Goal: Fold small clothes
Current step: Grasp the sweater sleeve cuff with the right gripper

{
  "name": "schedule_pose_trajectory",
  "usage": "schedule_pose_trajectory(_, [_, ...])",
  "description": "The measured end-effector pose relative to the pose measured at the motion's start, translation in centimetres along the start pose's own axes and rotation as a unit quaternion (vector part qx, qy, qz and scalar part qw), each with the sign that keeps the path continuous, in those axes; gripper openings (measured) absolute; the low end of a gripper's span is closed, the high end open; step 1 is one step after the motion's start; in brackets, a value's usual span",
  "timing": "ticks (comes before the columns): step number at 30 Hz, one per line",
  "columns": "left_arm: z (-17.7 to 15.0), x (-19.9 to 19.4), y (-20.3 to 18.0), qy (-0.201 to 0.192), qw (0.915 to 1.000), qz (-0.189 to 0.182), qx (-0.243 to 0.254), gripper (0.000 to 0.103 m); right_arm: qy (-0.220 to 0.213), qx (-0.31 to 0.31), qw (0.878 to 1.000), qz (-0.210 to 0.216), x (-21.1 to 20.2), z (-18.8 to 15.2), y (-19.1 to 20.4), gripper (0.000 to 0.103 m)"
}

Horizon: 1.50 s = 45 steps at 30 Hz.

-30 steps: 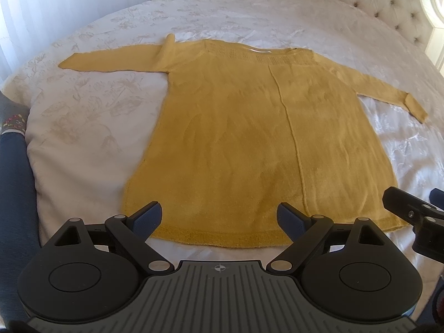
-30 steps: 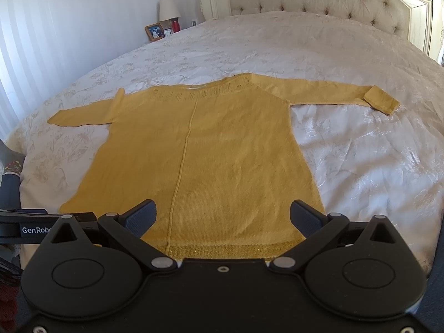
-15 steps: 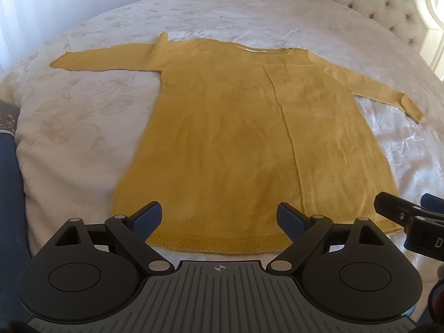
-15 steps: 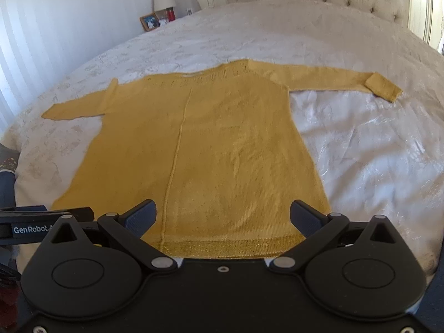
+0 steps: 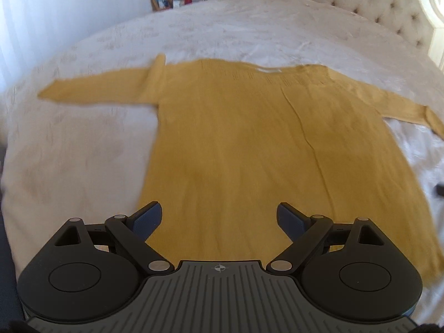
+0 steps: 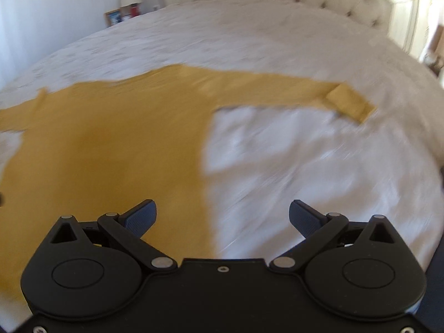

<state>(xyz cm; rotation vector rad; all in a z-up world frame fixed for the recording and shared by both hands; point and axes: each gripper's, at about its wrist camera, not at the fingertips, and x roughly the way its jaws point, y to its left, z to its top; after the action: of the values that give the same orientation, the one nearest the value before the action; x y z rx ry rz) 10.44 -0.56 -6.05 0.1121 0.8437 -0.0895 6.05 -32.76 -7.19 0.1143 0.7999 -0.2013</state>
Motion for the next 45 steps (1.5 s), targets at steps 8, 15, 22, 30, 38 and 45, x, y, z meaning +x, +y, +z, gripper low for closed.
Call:
schedule_pose_trajectory(8, [2.3, 5.2, -0.6, -0.015, 0.9998, 0.010, 0.008, 0.090, -0.031, 0.031, 0.995, -0.088, 7.0, 6.7, -7.7, 0.073])
schedule_pose_trajectory(15, [1.8, 8.7, -0.9, -0.013, 0.9997, 0.015, 0.012, 0.092, -0.075, 0.034, 0.989, -0.122, 12.3, 10.0, -10.0, 0.067])
schedule_pose_trajectory(22, [0.0, 8.5, -1.0, -0.065, 0.9976, 0.016, 0.017, 0.095, -0.031, 0.028, 0.988, -0.149, 17.0, 10.6, -11.5, 0.047])
schedule_pose_trajectory(30, [1.6, 8.5, -0.2, -0.043, 0.9975, -0.025, 0.049, 0.091, -0.012, 0.070, 0.987, -0.148, 15.4, 12.1, -14.5, 0.011])
schedule_pose_trajectory(38, [4.0, 7.4, 3.0, -0.113, 0.9924, -0.018, 0.045, 0.091, -0.018, 0.107, 0.990, -0.085, 10.3, 18.5, -12.6, 0.011])
schedule_pose_trajectory(45, [4.3, 7.3, 6.3, -0.099, 0.9946, -0.026, 0.017, 0.091, -0.022, 0.098, 0.995, 0.017, 8.3, 23.6, -4.4, 0.012])
